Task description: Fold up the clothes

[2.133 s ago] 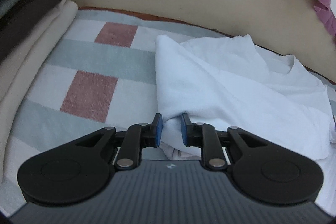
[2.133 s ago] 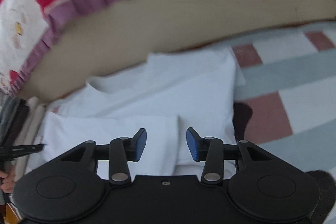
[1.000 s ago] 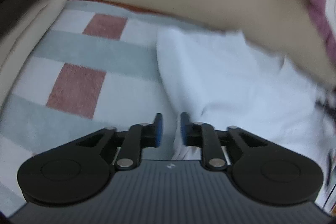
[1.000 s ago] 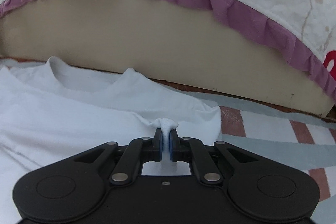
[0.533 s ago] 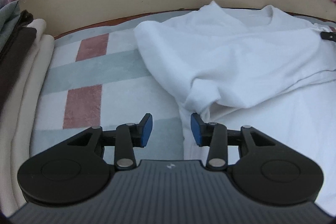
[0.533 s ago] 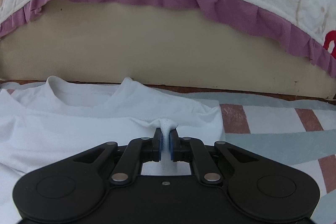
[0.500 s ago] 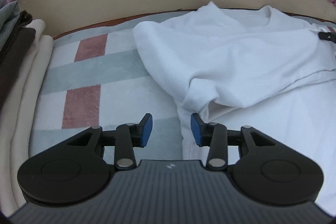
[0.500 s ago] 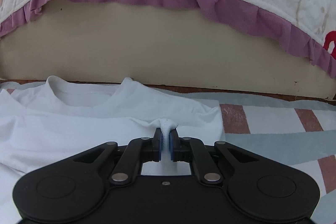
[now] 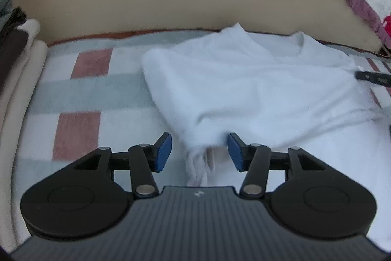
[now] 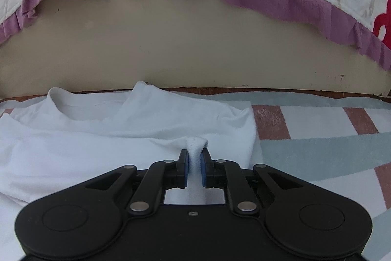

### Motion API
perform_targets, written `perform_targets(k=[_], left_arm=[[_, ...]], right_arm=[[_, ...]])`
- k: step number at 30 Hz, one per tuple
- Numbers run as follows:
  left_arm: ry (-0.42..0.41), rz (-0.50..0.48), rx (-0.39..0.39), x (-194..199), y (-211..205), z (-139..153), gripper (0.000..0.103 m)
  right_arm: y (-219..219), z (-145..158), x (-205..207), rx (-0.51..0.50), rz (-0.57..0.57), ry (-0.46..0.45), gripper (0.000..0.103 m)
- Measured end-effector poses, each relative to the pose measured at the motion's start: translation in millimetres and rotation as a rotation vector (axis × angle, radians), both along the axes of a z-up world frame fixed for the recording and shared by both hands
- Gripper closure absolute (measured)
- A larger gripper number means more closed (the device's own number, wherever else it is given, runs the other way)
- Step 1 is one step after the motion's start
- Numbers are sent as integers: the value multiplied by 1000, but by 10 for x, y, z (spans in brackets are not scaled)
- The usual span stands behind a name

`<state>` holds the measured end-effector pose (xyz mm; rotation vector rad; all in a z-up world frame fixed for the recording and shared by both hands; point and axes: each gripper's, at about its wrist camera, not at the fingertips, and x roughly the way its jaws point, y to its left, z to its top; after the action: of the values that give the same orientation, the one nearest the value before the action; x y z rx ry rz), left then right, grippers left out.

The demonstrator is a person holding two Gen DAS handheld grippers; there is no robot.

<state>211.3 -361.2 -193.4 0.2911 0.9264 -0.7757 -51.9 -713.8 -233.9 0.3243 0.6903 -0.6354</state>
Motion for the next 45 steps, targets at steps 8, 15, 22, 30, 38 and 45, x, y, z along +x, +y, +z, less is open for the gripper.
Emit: perform_targets(k=[8,15,22,30,38,45], left_arm=[[-88,-91,72,-175,-49,109,96],[-17,-70,122,-65,164,47,96],[8,-135,214,-239,281,3,102],[7,-88,-78,-199,407,402,97],[97,54,-216,108,-24,-13,97],[220,127,-95,233,-8,-243,97]], right_arm=[[3,40,-29,-35,11,-8,97],[38,-11,20,-102,55,34,97],[-28,-112,21,-38,39,91,97],[-162,39,-481,313,-46,-70,53],[62,-166,-436,402,-54,-89,50],[239,-71,-370,208,-42,111,98]])
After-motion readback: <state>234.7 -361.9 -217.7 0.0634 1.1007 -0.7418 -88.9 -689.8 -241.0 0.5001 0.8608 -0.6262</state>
